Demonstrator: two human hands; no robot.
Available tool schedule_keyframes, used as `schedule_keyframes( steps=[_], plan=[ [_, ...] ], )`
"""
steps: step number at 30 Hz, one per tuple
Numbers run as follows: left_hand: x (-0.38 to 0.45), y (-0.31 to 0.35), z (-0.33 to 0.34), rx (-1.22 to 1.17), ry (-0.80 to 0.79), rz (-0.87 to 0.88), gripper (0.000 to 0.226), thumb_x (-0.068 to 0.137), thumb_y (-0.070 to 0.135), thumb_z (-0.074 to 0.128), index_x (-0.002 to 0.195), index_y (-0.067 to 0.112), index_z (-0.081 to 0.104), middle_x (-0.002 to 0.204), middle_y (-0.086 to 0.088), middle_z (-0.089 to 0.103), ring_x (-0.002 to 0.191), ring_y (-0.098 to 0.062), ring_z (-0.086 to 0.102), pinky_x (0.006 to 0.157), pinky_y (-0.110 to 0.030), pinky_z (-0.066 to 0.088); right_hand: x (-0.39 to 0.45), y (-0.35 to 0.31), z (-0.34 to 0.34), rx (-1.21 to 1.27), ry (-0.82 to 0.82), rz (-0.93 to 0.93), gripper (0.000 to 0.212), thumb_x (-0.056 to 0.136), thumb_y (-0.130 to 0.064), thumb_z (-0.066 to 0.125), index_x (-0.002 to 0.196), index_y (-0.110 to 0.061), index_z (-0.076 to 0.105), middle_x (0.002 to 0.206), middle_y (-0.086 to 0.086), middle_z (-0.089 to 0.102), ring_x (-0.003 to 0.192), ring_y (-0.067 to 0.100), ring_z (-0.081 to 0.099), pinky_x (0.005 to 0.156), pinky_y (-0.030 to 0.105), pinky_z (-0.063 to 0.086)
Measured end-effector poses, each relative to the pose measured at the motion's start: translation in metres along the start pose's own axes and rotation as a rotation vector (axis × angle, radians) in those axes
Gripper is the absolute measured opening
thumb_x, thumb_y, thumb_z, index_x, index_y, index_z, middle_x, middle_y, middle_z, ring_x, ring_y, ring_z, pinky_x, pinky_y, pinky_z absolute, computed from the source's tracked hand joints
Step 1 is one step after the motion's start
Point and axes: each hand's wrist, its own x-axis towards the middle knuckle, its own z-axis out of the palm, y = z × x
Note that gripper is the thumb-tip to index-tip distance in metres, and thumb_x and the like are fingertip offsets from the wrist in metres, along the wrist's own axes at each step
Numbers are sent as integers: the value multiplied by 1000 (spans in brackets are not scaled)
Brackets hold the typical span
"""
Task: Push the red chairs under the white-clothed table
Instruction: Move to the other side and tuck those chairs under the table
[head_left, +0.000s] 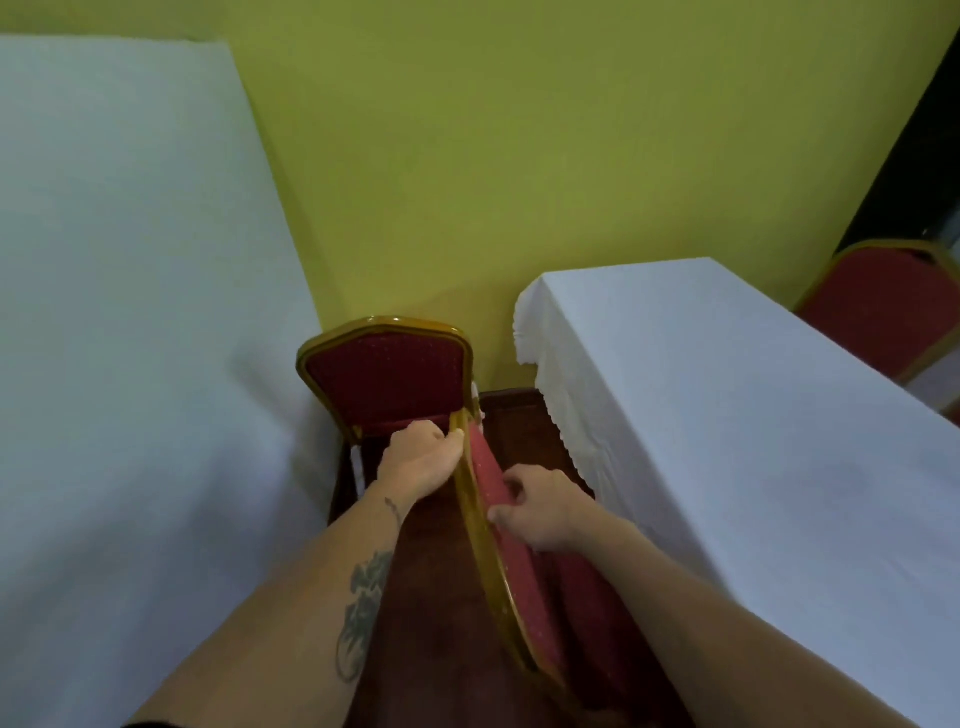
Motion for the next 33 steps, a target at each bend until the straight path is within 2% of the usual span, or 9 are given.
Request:
schedule_keyframes(
  steps=[3, 6, 16, 22, 26, 28, 29, 31, 33],
  plan=[
    [13, 10, -33, 123, 142, 62, 19, 91, 38, 53, 91, 27, 68, 98, 2, 68, 99, -29, 65, 96, -47, 54, 25, -13, -21, -13, 40, -53, 66, 83, -49, 60, 143, -21, 50, 119, 5, 66, 98, 24, 67, 87, 43, 57],
    [32, 11, -62, 233, 172, 114, 39, 85, 35, 51, 119, 26, 68, 119, -2, 70, 113, -32, 64, 99, -44, 53, 51, -30, -35, -34, 80, -92, 58, 86, -44, 63, 139, -22, 54, 125, 5, 64, 111, 28, 62, 93, 40, 51],
    [158, -17, -118, 705, 306, 318, 34, 89, 25, 50, 120, 18, 62, 121, -3, 65, 114, -28, 64, 89, -39, 50, 189, -104, -68, -291, 135, -146, 69, 94, -35, 60, 155, -17, 34, 150, 14, 41, 137, 35, 41, 109, 49, 42],
    [262, -48, -132, 774, 235, 324, 58, 83, 25, 56, 140, 17, 48, 134, -6, 56, 124, -31, 53, 103, -43, 44, 277, -142, -72, -440, 137, -85, 69, 93, -31, 61, 153, -15, 32, 151, 14, 37, 139, 36, 34, 109, 52, 42],
    [313, -67, -130, 801, 124, 268, 76, 77, 27, 61, 148, 18, 38, 141, -6, 51, 136, -31, 44, 120, -54, 24, 317, -155, -64, -509, 113, -47, 67, 90, -29, 63, 148, -15, 33, 145, 15, 37, 138, 39, 33, 105, 53, 44],
    [332, -74, -124, 797, 74, 254, 76, 78, 27, 63, 148, 18, 37, 138, -5, 55, 136, -31, 47, 123, -59, 16, 335, -157, -57, -560, 103, -38, 72, 88, -28, 64, 150, -14, 30, 147, 16, 35, 139, 40, 31, 107, 53, 42],
    [339, -77, -120, 768, 59, 258, 72, 78, 26, 63, 145, 18, 39, 135, -5, 58, 132, -32, 52, 122, -57, 21, 343, -158, -54, -579, 105, -40, 75, 87, -27, 65, 152, -14, 29, 147, 17, 35, 140, 40, 30, 109, 53, 41],
    [353, -82, -115, 657, 69, 285, 51, 80, 21, 62, 129, 18, 49, 123, -4, 65, 117, -32, 62, 106, -47, 43, 362, -159, -46, -604, 114, -47, 83, 84, -26, 67, 155, -14, 25, 150, 17, 34, 143, 39, 28, 113, 52, 36],
    [362, -80, -117, 532, 67, 279, 29, 79, 18, 61, 108, 19, 56, 110, -3, 69, 106, -31, 67, 87, -41, 51, 373, -159, -41, -618, 117, -50, 94, 82, -28, 70, 158, -14, 16, 155, 15, 32, 147, 37, 24, 115, 53, 30]
  ],
)
